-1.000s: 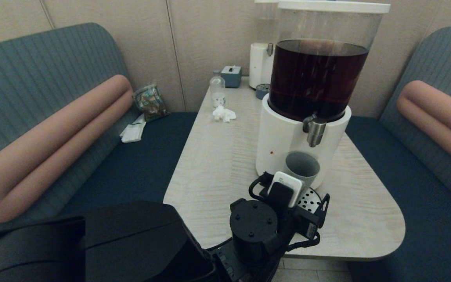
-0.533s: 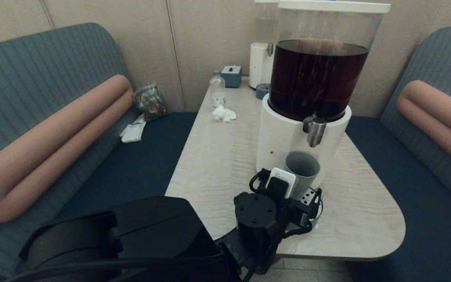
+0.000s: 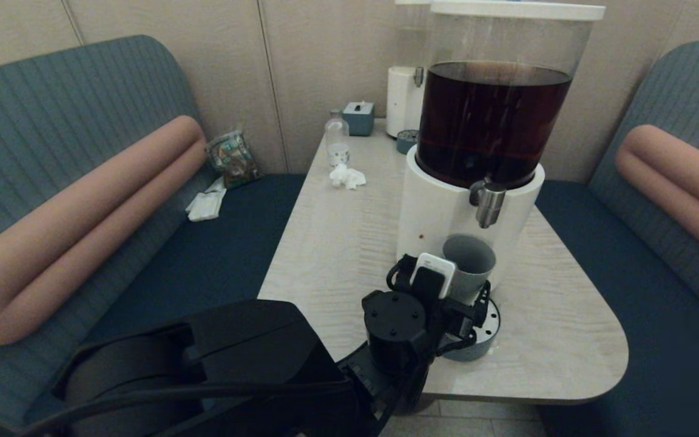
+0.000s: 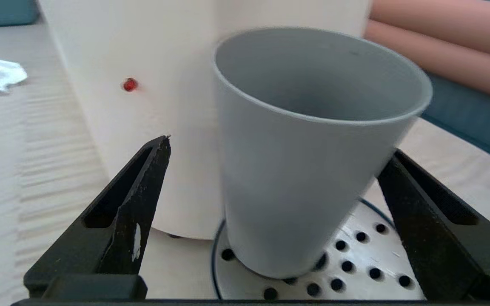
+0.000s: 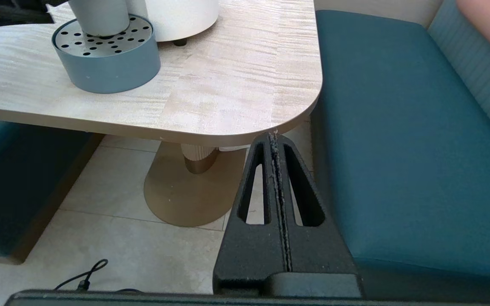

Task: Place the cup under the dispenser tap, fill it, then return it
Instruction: Place the cup next to the water dispenser

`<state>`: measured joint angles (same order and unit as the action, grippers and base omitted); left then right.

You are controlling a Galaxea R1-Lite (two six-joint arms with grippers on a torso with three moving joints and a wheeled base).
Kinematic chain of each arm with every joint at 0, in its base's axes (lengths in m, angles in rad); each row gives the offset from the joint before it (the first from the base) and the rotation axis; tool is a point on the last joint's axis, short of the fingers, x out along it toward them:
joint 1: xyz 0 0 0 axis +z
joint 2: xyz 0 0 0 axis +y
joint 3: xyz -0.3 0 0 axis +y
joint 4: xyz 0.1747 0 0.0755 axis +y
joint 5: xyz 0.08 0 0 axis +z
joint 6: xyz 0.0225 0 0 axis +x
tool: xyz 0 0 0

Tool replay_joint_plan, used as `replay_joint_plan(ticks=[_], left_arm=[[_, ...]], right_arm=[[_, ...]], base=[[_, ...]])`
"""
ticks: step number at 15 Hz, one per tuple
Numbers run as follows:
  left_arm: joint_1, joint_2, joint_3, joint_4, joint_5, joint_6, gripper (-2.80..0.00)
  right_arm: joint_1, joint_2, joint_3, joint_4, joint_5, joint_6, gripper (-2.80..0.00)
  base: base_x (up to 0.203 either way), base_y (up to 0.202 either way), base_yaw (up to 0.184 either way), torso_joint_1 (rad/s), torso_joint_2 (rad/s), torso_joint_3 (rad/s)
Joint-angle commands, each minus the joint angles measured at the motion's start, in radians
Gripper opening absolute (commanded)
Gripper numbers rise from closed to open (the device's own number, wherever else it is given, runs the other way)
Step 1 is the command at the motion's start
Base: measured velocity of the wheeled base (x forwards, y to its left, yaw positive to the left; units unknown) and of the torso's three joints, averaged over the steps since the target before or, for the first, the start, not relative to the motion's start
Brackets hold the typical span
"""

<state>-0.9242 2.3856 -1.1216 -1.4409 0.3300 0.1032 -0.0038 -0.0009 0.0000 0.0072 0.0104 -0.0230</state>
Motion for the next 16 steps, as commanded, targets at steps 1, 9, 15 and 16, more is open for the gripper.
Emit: replay_joint_plan(ticks=[1,9,15,16], left_arm=[[0.001,0.016,-0.022,-0.007,0.005,0.001,0.0],[0.015,0.037,-0.065,-0.007,0.018,0.01,0.0],[0.016,0.061,-0.08,-0.007,0.014,0.012,0.0],[0.016,0.061,-0.083,-0.006,0.013,0.012,0.0]], right_arm=[[0.001,0.001,0.0,-0.001,0.0,0.0,-2.8],[0.0,0.0,0.0,0.0,0.0,0.0,-2.8],[0.001,0.001,0.0,0.0,0.0,0.0,-2.8],[0.001,-0.001,0.0,0.0,0.0,0.0,-2.8]], base=[[0.0,0.0,0.0,0.0,0.0,0.0],[0.0,0.0,0.0,0.0,0.0,0.0],[0.0,0.0,0.0,0.0,0.0,0.0],[0.0,0.0,0.0,0.0,0.0,0.0]])
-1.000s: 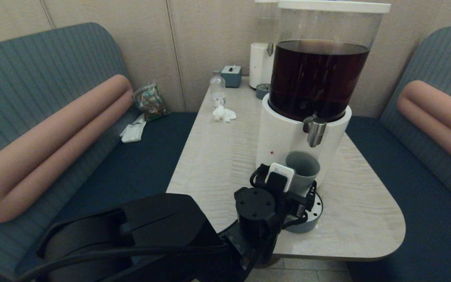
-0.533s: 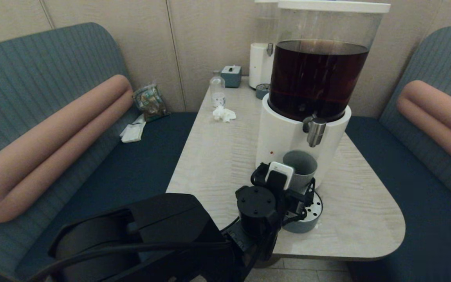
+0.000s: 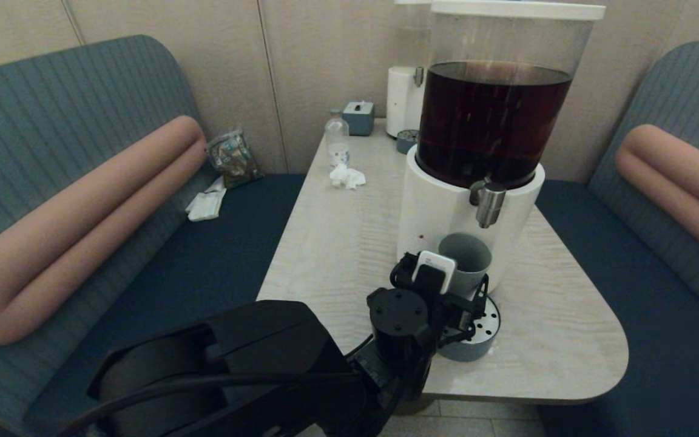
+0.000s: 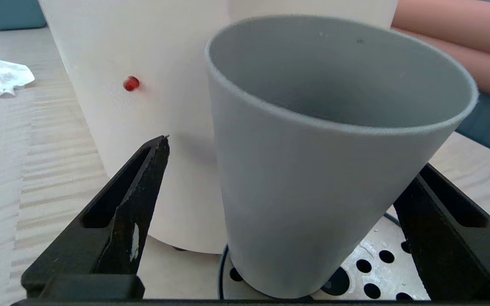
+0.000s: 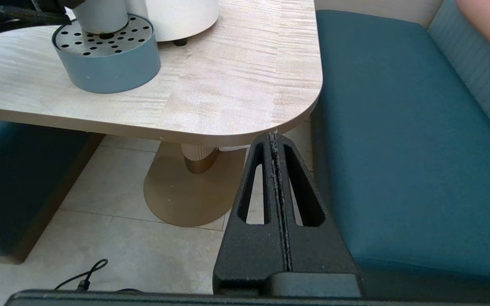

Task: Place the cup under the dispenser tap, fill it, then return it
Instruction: Place the cup next to the water dispenser

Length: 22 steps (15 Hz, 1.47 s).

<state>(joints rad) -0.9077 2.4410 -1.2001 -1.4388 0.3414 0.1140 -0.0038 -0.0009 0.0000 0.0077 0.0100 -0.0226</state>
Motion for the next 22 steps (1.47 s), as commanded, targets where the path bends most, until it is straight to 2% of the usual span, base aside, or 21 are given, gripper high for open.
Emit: replay_joint_plan(ticks=[1,5,6,16,22], left_arm=[[0.0,0.004,-0.008,-0.008,0.0,0.001,0.0],[0.0,0.006,-0.021,-0.006,-0.001,0.001,0.0],[0.0,0.008,-0.023,-0.006,-0.002,0.001,-2.8],[0.0,0.003,-0.006,-0.023,-0.004,-0.001,-2.8],[-0.007,-0.115,0.123,-0.029,0.0,0.0,-2.8]], right_arm=[[0.001,0.0,0.0,0.0,0.001,0.0,-2.8],[0.0,0.001,0.0,0.0,0.001,0.0,-2.8],[-0.001,0.0,0.0,0.0,0.001,0.0,-2.8],[-0.001,0.001,0.0,0.0,0.001,0.0,-2.8],[0.0,0.0,0.0,0.0,0.001,0.0,-2.8]], base=[[0.0,0.0,0.0,0.0,0.0,0.0],[0.0,0.0,0.0,0.0,0.0,0.0],[0.0,0.0,0.0,0.0,0.0,0.0],[0.0,0.0,0.0,0.0,0.0,0.0],[0.0,0.0,0.0,0.0,0.0,0.0]])
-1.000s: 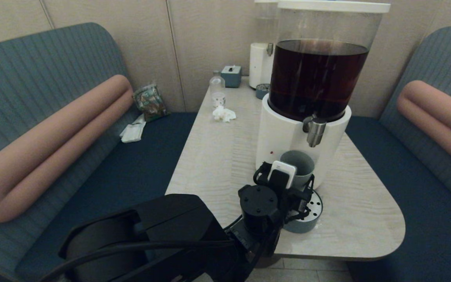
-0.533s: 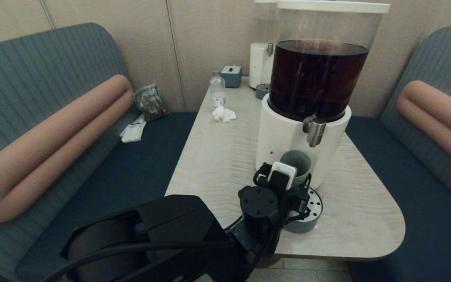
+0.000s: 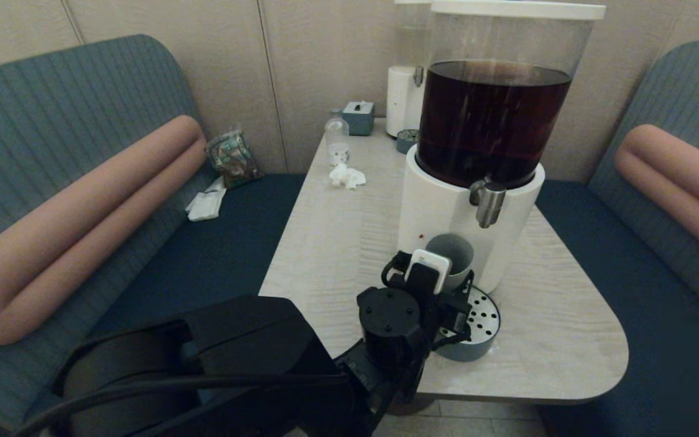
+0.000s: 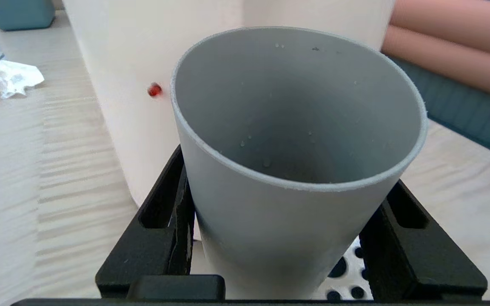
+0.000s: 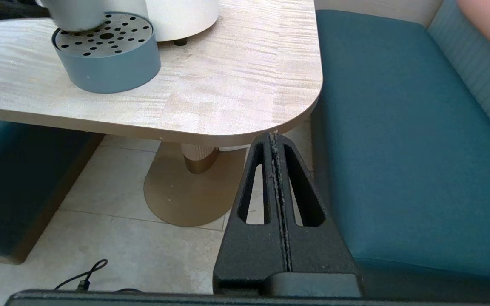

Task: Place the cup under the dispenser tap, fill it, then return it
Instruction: Place the cup next to the water dispenser

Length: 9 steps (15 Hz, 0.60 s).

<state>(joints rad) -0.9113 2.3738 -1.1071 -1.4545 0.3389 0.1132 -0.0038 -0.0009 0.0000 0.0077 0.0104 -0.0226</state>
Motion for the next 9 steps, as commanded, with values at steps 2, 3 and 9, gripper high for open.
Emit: replay_joint_plan(ticks=[2,3,9], left_arm=[[-0.016,-0.089,0.084,-0.03,0.008,0.007,-2.8],[-0.018,-0.104,0.111,-0.039,0.01,0.019,-2.8],[-0.01,-0.183,0.271,-0.075,0.05,0.039,-2.8]], right_arm=[[0.001,0.001,0.0,0.0,0.0,0.0,-2.8],[-0.001,0.0,0.0,-0.001,0.0,0.0,-2.8],[0.001,0.0,0.0,0.0,0.0,0.0,-2.8]], base=[[0.0,0.0,0.0,0.0,0.0,0.0],[0.0,0.0,0.0,0.0,0.0,0.0],[0.0,0.0,0.0,0.0,0.0,0.0]])
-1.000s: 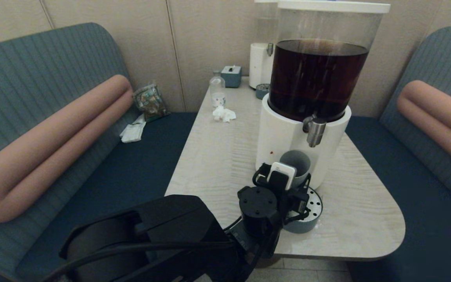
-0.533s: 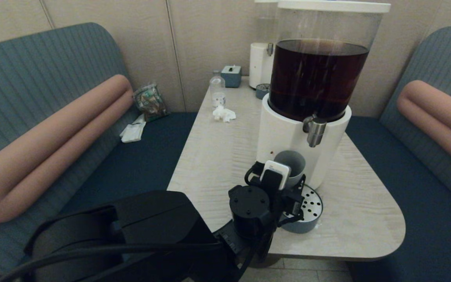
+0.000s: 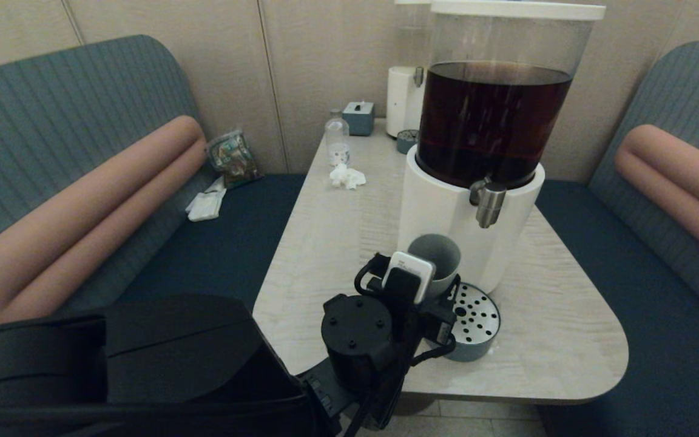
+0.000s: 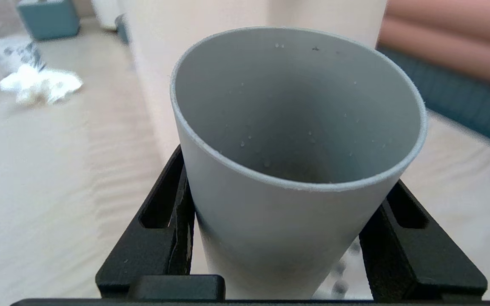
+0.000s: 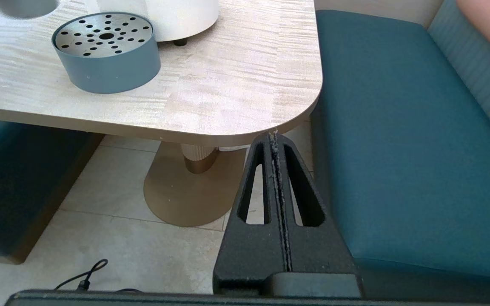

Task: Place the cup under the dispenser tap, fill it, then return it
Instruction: Place the cup next to the water dispenser

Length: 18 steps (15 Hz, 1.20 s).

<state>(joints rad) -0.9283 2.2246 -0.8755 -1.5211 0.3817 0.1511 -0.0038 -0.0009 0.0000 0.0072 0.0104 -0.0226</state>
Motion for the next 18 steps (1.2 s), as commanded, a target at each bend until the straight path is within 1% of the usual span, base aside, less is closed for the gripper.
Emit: replay_joint_plan(ticks=[1,3,8,10,12,14,17,18], left_arm=[[0.018,-0.045,0.058,-0.009,0.02,0.0,-2.8],[0.053,-0.065,0.086,-0.009,0.029,-0.007,-2.8],[0.174,-0.074,0.091,-0.009,0.027,-0.019,-2.8],[0.246,-0.06,0.087,-0.009,0.022,-0.032,-2.8],[0.315,-0.023,0.071,-0.009,0.014,-0.045,-2.8],[0.362,0.024,0.033,-0.009,0.006,-0.054,-2.8],[0.417,0.081,-0.017,-0.009,-0.021,-0.065,-2.8],[0.426,0.094,-0.034,-0.009,-0.029,-0.065,-2.8]], right_arm=[[0.0,0.001,0.0,0.0,0.0,0.0,-2.8],[0.001,0.001,0.0,0.0,0.0,0.0,-2.8],[-0.001,0.001,0.0,0.0,0.0,0.0,-2.8],[-0.001,0.001,0.0,0.0,0.0,0.0,-2.8],[0.001,0.001,0.0,0.0,0.0,0.0,-2.8],[0.0,0.001,0.0,0.0,0.0,0.0,-2.8],[-0.001,0.0,0.0,0.0,0.0,0.0,-2.8],[-0.001,-0.001,0.0,0.0,0.0,0.0,-2.8]], base=[[0.0,0.0,0.0,0.0,0.0,0.0],[0.0,0.0,0.0,0.0,0.0,0.0],[0.0,0.0,0.0,0.0,0.0,0.0],[0.0,0.0,0.0,0.0,0.0,0.0],[0.0,0.0,0.0,0.0,0.0,0.0],[0.0,0.0,0.0,0.0,0.0,0.0],[0.0,0.0,0.0,0.0,0.0,0.0],[0.0,0.0,0.0,0.0,0.0,0.0]])
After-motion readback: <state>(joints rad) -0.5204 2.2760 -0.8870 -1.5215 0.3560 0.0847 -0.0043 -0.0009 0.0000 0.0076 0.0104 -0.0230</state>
